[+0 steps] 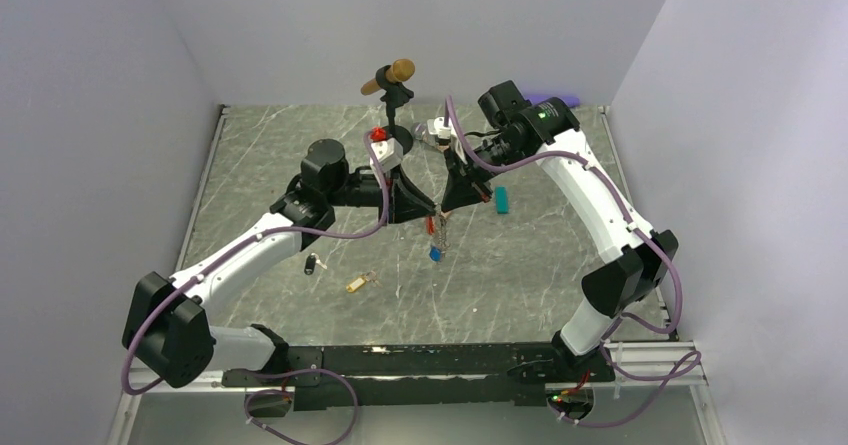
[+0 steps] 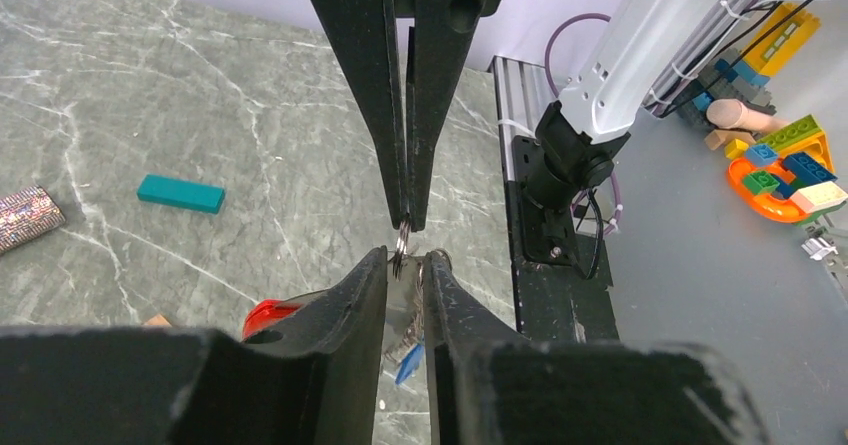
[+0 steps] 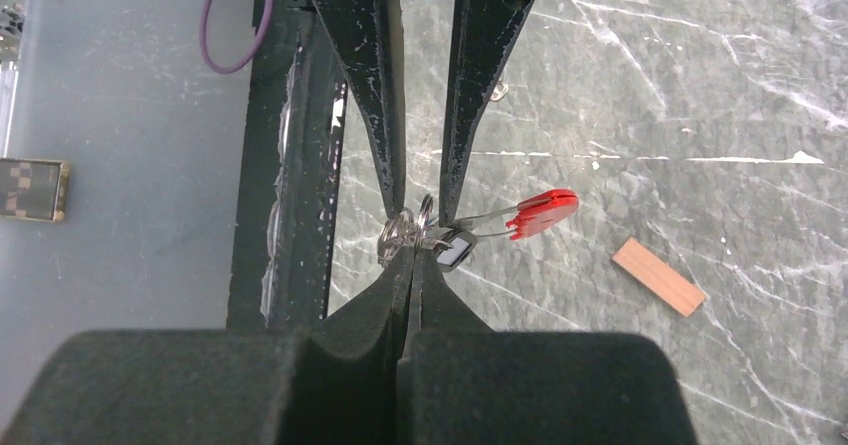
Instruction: Put the keys on the keyring
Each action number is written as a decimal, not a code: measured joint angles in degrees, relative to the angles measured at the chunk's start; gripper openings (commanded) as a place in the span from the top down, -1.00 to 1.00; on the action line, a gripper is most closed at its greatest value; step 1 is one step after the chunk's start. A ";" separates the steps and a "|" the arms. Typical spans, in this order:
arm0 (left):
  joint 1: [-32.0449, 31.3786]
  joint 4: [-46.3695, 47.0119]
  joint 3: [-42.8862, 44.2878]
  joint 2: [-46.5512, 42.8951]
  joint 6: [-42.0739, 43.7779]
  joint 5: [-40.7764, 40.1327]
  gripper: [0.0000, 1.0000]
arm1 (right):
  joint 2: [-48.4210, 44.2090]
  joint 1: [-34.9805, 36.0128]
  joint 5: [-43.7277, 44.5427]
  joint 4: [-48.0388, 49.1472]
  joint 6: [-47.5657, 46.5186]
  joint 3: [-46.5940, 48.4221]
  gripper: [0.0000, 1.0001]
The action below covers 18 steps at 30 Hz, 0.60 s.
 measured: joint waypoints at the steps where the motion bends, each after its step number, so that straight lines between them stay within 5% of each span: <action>1: 0.00 0.02 0.17 0.24 -0.04 0.09 0.64 | 0.00 0.00 0.00 0.00 0.00 0.00 1.00; 4: 0.00 0.09 0.35 0.50 -0.31 0.24 1.00 | 0.04 0.00 -0.02 0.00 0.00 0.02 1.00; 8: -0.04 0.07 0.79 1.11 -0.13 0.52 1.00 | 0.07 0.00 0.00 -0.11 -0.02 0.00 1.00; 15: -0.04 2.84 0.17 1.16 -1.99 0.37 1.00 | -0.24 0.02 -0.96 1.18 0.55 -1.01 0.14; 18: 0.20 6.88 -1.49 1.16 -4.46 0.44 1.00 | -1.20 0.00 -1.84 2.45 0.70 -2.80 0.07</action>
